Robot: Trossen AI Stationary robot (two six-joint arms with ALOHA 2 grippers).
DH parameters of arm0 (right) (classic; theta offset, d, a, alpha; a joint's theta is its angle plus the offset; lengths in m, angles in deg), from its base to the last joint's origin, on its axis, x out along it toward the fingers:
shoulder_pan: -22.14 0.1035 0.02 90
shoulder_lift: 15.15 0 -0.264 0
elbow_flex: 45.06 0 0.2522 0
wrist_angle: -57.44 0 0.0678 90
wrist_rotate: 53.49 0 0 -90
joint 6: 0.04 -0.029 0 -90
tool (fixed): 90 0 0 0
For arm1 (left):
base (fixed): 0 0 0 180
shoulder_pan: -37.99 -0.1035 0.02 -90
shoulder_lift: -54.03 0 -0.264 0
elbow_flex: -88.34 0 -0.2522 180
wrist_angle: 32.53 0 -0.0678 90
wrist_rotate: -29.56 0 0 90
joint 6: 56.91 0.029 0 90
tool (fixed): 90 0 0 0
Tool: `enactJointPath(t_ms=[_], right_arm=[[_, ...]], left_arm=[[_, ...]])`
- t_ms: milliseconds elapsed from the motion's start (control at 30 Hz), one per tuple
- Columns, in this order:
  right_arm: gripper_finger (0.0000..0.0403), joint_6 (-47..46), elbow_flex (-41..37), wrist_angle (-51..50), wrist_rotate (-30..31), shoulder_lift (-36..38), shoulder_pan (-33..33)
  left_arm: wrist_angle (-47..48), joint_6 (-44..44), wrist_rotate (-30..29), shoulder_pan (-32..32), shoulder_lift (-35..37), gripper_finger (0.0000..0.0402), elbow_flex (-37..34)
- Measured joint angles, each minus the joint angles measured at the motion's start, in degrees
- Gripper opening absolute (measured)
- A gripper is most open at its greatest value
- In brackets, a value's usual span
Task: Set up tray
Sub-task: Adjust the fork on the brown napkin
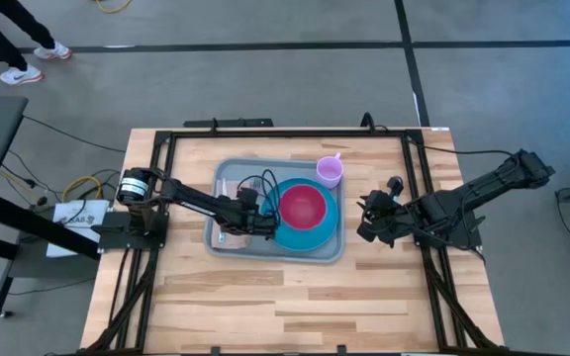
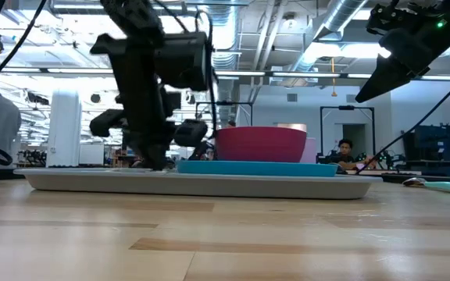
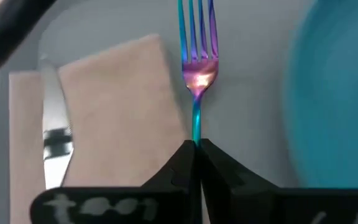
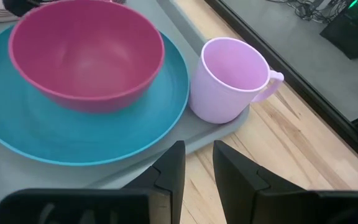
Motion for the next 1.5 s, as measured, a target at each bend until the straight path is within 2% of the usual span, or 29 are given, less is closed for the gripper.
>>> enactJointPath(t_ms=[167,333,467,667,1000,1500], right_arm=[[0.0077,0.0,0.0,0.0,0.0,0.0,0.0],[0.0077,0.0,0.0,0.0,0.0,0.0,0.0],[0.0077,0.0,0.0,0.0,0.0,0.0,0.0],[0.0077,-0.1,0.0,0.0,0.0,0.0,0.0],[0.0077,-0.5,0.0,0.1,-0.1,0.0,0.0],[0.0077,-0.5,0.0,0.1,-0.3,0.0,0.0]], left_arm=[[8.9,-2.8,-2.2,1.0,0.0,0.0001,4.8],[18.3,-13.2,-3.1,3.7,0.1,0.0001,6.3],[23.2,-22.4,-1.6,6.1,0.0,0.0002,5.4],[22.9,-28.4,-1.4,7.9,0.0,0.0001,2.9],[14.0,-27.7,-1.2,7.7,0.0,0.0,-2.4],[14.7,-26.5,-0.5,6.1,0.0,0.0,-2.5]])
